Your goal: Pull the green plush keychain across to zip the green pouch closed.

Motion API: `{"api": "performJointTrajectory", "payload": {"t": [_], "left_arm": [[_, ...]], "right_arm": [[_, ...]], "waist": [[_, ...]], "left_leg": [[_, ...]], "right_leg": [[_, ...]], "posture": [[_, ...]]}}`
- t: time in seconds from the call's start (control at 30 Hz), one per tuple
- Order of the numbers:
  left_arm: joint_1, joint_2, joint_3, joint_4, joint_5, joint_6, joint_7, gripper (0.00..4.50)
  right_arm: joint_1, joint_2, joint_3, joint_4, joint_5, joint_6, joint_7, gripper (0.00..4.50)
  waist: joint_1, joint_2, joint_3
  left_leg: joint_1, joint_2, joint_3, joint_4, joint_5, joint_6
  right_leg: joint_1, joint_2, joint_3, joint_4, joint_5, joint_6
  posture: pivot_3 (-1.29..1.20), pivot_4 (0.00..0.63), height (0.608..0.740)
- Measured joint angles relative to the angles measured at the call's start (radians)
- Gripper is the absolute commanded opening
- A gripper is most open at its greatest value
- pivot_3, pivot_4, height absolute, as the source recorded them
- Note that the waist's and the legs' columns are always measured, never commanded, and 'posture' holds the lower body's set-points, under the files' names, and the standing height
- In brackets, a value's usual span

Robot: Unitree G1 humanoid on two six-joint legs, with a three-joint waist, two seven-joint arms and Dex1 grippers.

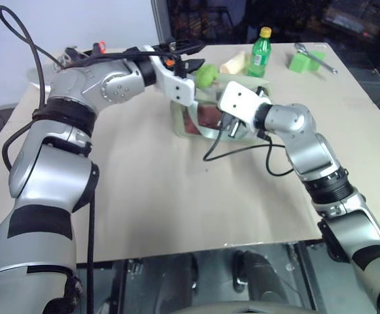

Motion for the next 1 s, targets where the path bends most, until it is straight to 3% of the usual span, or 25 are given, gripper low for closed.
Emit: {"api": "performJointTrajectory", "payload": {"t": [0.07,0.13,0.2,0.27,0.3,0.37,0.47,0.5,0.57,0.73,0.77,0.8,0.87,0.97,1.0], "left_arm": [[0.006,-0.014,0.077,0.043,-0.130,0.007,-0.107,1.71],[0.056,-0.059,0.256,0.040,-0.402,0.133,-0.343,1.71],[0.148,-0.075,0.398,-0.010,-0.630,0.310,-0.559,1.71],[0.335,-0.074,0.515,-0.131,-0.828,0.528,-0.724,1.71],[0.365,-0.074,0.523,-0.148,-0.849,0.561,-0.742,1.76],[0.551,-0.078,0.582,-0.349,-0.959,0.738,-0.764,1.77],[0.738,-0.104,0.639,-0.567,-1.043,0.889,-0.718,1.77],[0.810,-0.121,0.657,-0.667,-1.057,0.933,-0.674,1.77],[0.872,-0.139,0.669,-0.762,-1.067,0.980,-0.639,1.77],[0.946,-0.156,0.674,-0.906,-1.104,1.091,-0.618,1.77],[0.949,-0.157,0.673,-0.921,-1.108,1.107,-0.622,1.77],[0.949,-0.155,0.674,-0.927,-1.110,1.121,-0.630,1.77],[0.944,-0.158,0.670,-0.927,-1.110,1.133,-0.634,1.77],[0.896,-0.171,0.656,-0.890,-1.097,1.139,-0.658,1.77],[0.890,-0.170,0.656,-0.884,-1.096,1.139,-0.660,2.02]], "right_arm": [[0.000,0.000,0.000,0.000,-0.001,0.001,-0.001,0.10],[0.001,-0.001,0.000,-0.005,0.000,0.006,0.000,0.10],[0.002,0.000,0.000,-0.021,0.009,0.020,0.005,0.10],[0.006,0.000,-0.006,-0.047,0.037,0.048,0.018,0.10],[0.007,-0.002,-0.008,-0.051,0.041,0.052,0.021,0.45],[0.008,-0.003,-0.026,-0.069,0.076,0.070,0.032,1.21],[0.008,-0.012,-0.065,-0.097,0.113,0.078,0.031,2.59],[0.012,-0.016,-0.087,-0.125,0.144,0.089,0.037,3.29],[0.027,-0.016,-0.117,-0.174,0.189,0.106,0.044,3.86],[0.117,-0.058,-0.209,-0.344,0.359,0.200,0.099,3.86],[0.143,-0.082,-0.239,-0.392,0.404,0.232,0.114,4.32],[0.170,-0.111,-0.278,-0.445,0.458,0.272,0.130,4.46],[0.206,-0.139,-0.315,-0.504,0.507,0.316,0.136,4.46],[0.383,-0.220,-0.371,-0.683,0.616,0.423,0.139,4.46],[0.396,-0.221,-0.371,-0.693,0.625,0.432,0.139,4.49]], "waist": [[0.002,0.000,0.000],[0.001,0.000,0.000],[-0.008,0.001,0.000],[-0.021,0.001,0.000],[-0.021,0.000,0.000],[-0.022,0.000,0.000],[-0.013,0.000,0.000],[-0.005,0.000,0.000],[0.006,0.000,-0.001],[0.021,-0.001,-0.001],[0.023,-0.001,-0.001],[0.024,-0.001,-0.001],[0.025,-0.001,-0.001],[0.034,-0.001,-0.001],[0.033,-0.001,-0.001]], "left_leg": [[0.000,0.000,0.000,0.000,0.000,0.000],[0.000,0.000,0.001,0.001,0.000,0.000],[0.001,0.000,0.001,0.002,0.000,0.000],[0.001,0.000,0.000,0.002,0.003,-0.004],[0.000,0.000,0.000,0.002,0.003,-0.004],[0.000,0.000,-0.001,0.002,0.003,-0.005],[0.000,0.000,-0.002,0.002,0.003,-0.005],[0.001,0.000,-0.003,0.002,0.003,-0.004],[0.001,0.000,-0.003,0.002,0.000,0.000],[0.002,0.000,-0.005,0.004,0.000,0.000],[0.002,0.000,-0.006,0.004,0.000,0.000],[0.002,0.000,-0.005,0.004,0.000,0.000],[0.002,0.000,-0.006,0.004,0.000,0.000],[0.002,0.000,-0.006,0.004,0.000,0.000],[0.002,0.000,-0.005,0.004,0.000,0.000]], "right_leg": [[0.000,0.000,0.000,0.000,0.000,0.000],[0.000,-0.001,0.001,0.000,0.000,0.000],[0.001,-0.001,0.002,0.001,0.000,0.000],[0.001,0.000,0.002,0.002,0.000,0.000],[0.000,0.000,0.001,0.002,0.001,-0.002],[0.000,0.000,0.002,0.002,0.002,-0.003],[0.001,-0.001,0.001,0.002,0.002,-0.004],[0.003,-0.001,0.000,0.001,0.002,-0.004],[0.004,-0.001,-0.001,0.001,0.002,-0.004],[0.006,-0.001,-0.003,0.001,0.001,-0.002],[0.006,-0.001,-0.003,0.001,0.001,-0.001],[0.006,-0.001,-0.003,0.001,0.001,-0.001],[0.006,0.000,-0.003,0.002,0.000,-0.001],[0.006,0.000,-0.003,0.001,0.000,-0.001],[0.006,0.000,-0.003,0.001,0.000,-0.001]], "posture": [[0.00,0.150,0.740],[0.00,0.150,0.740],[0.00,0.150,0.740],[0.00,0.150,0.740],[0.00,0.150,0.740],[0.00,0.150,0.740],[0.00,0.150,0.740],[0.00,0.150,0.740],[0.00,0.150,0.740],[0.00,0.150,0.740],[0.00,0.150,0.740],[0.00,0.150,0.740],[0.00,0.150,0.740],[0.00,0.150,0.740],[0.00,0.150,0.740]]}}
